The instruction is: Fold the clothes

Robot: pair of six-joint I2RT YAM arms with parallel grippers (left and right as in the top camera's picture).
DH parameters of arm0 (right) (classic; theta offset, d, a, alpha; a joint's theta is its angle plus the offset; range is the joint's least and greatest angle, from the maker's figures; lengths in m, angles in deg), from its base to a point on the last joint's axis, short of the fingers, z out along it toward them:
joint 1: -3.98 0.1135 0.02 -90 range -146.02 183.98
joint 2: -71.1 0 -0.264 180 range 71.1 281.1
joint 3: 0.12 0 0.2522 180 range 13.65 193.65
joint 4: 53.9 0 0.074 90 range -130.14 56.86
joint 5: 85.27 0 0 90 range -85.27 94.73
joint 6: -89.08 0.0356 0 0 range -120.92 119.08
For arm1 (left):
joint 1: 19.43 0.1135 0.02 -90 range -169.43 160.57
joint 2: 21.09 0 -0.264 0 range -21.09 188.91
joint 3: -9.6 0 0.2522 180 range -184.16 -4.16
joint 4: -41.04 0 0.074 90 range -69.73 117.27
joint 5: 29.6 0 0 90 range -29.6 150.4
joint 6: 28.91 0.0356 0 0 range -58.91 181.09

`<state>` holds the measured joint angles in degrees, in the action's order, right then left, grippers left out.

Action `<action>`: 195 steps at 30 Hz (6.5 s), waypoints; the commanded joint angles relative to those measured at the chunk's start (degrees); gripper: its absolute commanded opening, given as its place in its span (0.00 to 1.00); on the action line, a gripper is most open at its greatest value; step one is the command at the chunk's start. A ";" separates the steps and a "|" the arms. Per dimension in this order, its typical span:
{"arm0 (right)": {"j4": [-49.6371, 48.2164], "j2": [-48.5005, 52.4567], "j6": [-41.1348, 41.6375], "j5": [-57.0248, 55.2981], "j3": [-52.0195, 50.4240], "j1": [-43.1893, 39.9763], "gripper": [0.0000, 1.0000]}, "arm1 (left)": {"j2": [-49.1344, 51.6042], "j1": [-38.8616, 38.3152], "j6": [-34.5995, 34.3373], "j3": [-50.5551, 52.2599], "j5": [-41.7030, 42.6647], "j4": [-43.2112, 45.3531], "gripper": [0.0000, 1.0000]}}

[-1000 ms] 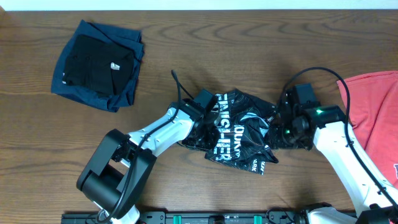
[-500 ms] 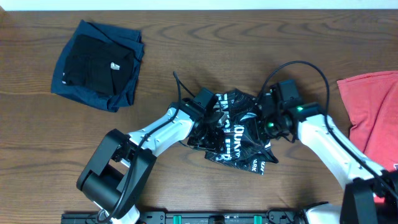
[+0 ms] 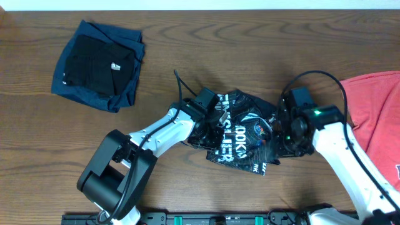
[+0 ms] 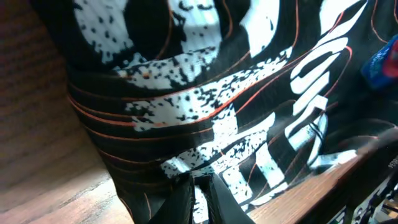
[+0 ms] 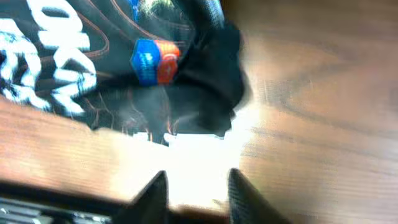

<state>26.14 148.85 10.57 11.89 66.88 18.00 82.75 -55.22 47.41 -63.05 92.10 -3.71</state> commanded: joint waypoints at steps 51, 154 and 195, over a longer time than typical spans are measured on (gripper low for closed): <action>-33.68 10.69 -0.68 12.63 0.81 -13.27 0.60 | 0.66 0.00 -1.38 0.20 -1.36 -1.70 0.40; -45.03 4.81 3.96 25.88 -5.73 -13.70 0.05 | 0.52 9.44 -2.36 0.17 16.33 -4.66 0.20; -32.09 1.25 -0.92 14.91 -5.66 -6.45 0.25 | 0.85 24.55 5.95 -21.22 -1.18 -22.21 0.61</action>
<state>-5.44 154.19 18.89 23.08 61.09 11.40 86.72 -29.99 52.20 -82.70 87.62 -23.84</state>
